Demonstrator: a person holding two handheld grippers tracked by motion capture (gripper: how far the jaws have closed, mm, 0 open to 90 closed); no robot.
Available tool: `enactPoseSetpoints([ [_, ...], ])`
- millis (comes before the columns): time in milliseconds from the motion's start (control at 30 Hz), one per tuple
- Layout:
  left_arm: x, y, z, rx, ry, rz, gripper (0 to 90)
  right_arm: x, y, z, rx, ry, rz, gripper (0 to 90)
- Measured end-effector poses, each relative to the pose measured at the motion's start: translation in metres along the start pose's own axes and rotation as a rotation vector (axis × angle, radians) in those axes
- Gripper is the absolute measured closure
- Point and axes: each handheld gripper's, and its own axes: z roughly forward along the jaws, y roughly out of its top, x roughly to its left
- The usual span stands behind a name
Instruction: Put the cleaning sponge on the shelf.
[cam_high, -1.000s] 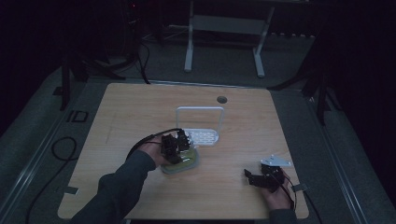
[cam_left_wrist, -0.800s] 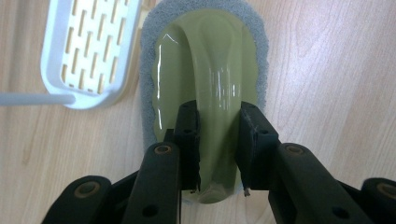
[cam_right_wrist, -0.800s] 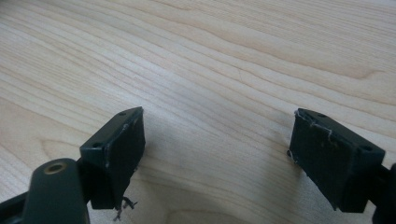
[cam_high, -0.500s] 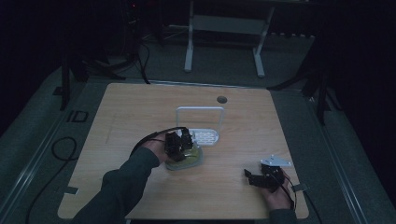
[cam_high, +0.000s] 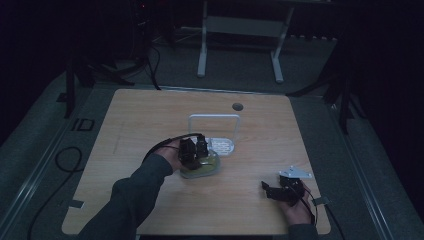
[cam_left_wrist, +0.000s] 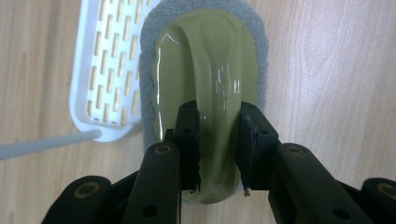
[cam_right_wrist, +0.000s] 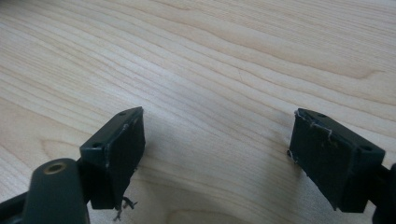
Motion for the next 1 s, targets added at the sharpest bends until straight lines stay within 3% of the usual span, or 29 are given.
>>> enactPoseSetpoints([
  [433,0.006,0.008,0.0,0.013,0.017,0.008,71.9,0.0,0.0,0.0,0.001,0.0,-0.001,17.7],
  [1000,0.015,0.024,-0.009,0.019,0.081,0.026,71.9,0.0,0.0,0.0,0.0,0.0,0.001,17.7],
])
